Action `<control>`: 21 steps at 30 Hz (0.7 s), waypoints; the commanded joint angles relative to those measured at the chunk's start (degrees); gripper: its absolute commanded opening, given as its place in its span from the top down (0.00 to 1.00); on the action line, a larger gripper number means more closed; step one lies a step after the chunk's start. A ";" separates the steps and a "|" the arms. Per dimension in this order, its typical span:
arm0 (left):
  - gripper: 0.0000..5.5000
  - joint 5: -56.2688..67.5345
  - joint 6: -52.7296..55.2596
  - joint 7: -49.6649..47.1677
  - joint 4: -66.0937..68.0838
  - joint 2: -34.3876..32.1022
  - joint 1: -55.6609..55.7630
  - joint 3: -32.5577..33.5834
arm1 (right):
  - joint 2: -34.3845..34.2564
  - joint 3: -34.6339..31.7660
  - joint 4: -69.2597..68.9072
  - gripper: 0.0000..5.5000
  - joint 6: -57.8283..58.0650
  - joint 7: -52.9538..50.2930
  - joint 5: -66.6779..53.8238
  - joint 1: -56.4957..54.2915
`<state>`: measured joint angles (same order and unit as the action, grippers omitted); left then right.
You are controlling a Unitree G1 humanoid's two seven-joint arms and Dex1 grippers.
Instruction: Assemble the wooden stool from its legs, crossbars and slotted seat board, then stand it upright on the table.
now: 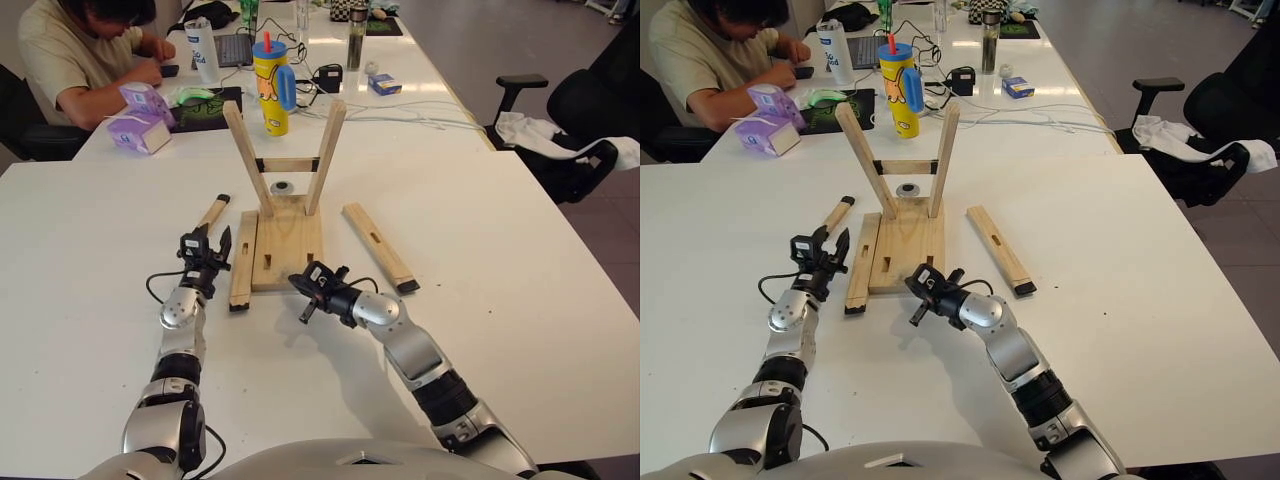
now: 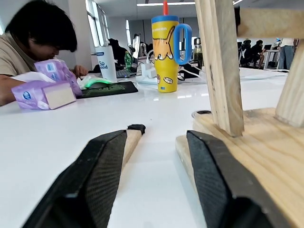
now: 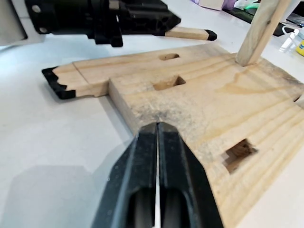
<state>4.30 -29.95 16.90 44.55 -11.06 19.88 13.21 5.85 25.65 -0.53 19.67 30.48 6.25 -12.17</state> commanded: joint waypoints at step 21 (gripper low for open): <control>0.57 -1.32 11.42 1.42 20.75 -9.71 16.08 -2.36 | -3.13 -4.04 1.13 1.00 7.15 -6.63 -2.26 -4.42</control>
<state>3.55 -19.70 17.83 62.19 -19.71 33.45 11.19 2.51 20.82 0.44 26.94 23.33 3.91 -15.80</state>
